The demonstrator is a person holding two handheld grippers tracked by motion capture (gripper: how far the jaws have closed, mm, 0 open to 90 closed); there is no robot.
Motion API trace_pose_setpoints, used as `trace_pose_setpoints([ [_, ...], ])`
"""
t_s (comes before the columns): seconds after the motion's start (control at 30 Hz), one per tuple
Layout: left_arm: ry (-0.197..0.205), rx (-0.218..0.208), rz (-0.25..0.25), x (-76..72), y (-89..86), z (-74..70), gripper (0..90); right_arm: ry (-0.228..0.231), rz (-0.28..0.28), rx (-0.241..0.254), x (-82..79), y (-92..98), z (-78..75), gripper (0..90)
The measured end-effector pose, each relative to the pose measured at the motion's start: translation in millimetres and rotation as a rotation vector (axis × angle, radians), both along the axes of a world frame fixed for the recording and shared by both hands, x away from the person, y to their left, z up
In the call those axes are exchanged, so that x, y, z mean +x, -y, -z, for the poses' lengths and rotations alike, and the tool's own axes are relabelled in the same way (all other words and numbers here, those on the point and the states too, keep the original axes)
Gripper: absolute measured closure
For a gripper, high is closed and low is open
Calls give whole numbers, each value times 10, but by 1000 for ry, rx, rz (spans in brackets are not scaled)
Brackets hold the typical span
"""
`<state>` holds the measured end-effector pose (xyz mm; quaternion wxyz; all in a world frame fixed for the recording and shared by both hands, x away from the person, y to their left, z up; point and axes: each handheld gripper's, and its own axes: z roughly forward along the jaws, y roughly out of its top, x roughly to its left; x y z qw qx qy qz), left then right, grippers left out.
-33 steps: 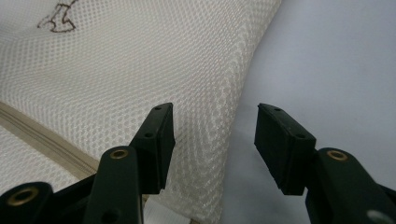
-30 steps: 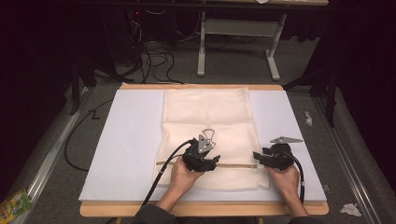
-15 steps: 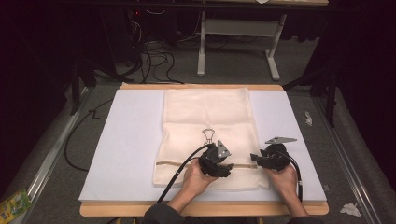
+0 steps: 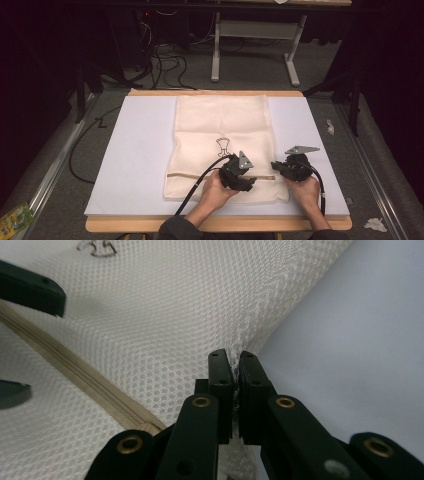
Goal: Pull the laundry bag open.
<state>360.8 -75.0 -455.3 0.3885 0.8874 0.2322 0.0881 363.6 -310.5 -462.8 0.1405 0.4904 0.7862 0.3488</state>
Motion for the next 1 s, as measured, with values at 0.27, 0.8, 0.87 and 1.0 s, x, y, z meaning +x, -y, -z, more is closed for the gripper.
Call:
trace_pose_setpoints([
  [0.27, 35, -51, 59, -100, 105, -9, 530, 49, -19, 73, -54, 10, -163, 884],
  [0.8, 14, -92, 77, -96, 269, 36, 621, 80, -35, 136, -109, -18, -275, 887],
  [0.87, 20, -86, 85, -109, 287, 39, 620, 86, -42, 133, -107, -28, -276, 887],
  [1.0, 23, -85, 91, -115, 332, 50, 620, 83, -44, 142, -104, -39, -279, 888],
])
